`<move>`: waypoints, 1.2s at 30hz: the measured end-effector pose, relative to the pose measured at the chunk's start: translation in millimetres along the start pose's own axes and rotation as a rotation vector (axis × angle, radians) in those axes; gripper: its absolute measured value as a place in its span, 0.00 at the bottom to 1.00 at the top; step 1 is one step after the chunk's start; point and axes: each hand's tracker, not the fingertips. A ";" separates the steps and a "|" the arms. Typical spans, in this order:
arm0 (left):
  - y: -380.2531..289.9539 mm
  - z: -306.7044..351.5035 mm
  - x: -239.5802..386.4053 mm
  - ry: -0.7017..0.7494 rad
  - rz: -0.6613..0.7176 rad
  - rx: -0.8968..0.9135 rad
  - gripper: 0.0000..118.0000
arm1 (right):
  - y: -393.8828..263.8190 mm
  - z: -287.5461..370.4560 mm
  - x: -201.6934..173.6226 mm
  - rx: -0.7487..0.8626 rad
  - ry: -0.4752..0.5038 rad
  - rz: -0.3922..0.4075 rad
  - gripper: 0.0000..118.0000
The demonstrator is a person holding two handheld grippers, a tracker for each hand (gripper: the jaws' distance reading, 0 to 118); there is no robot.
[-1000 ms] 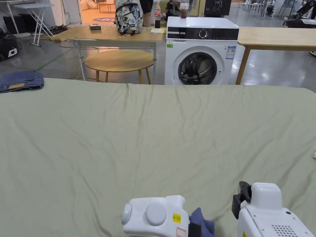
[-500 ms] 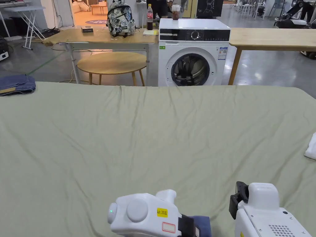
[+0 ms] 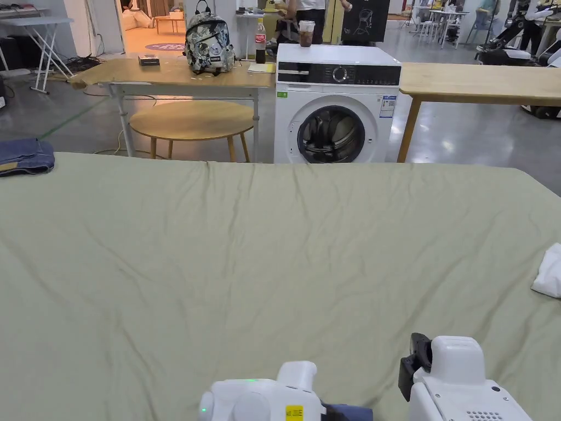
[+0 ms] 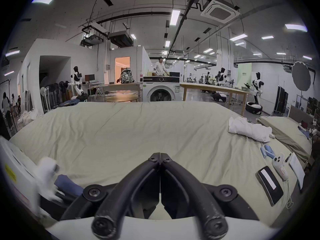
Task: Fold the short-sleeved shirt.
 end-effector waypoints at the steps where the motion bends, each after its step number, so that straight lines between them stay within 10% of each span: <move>1: 1.8 13.2 -0.7 0.027 -0.009 0.033 0.00 | 0.6 -1.0 -1.5 0.002 -0.001 -0.001 0.00; 17: -16.6 175.1 -33.7 0.850 -0.381 0.944 0.00 | 39.9 -14.3 -37.5 0.152 0.021 -0.002 0.00; 36: -10.1 189.7 -43.1 0.792 -0.241 0.981 0.00 | 8.8 26.1 -40.6 0.054 0.079 0.058 0.00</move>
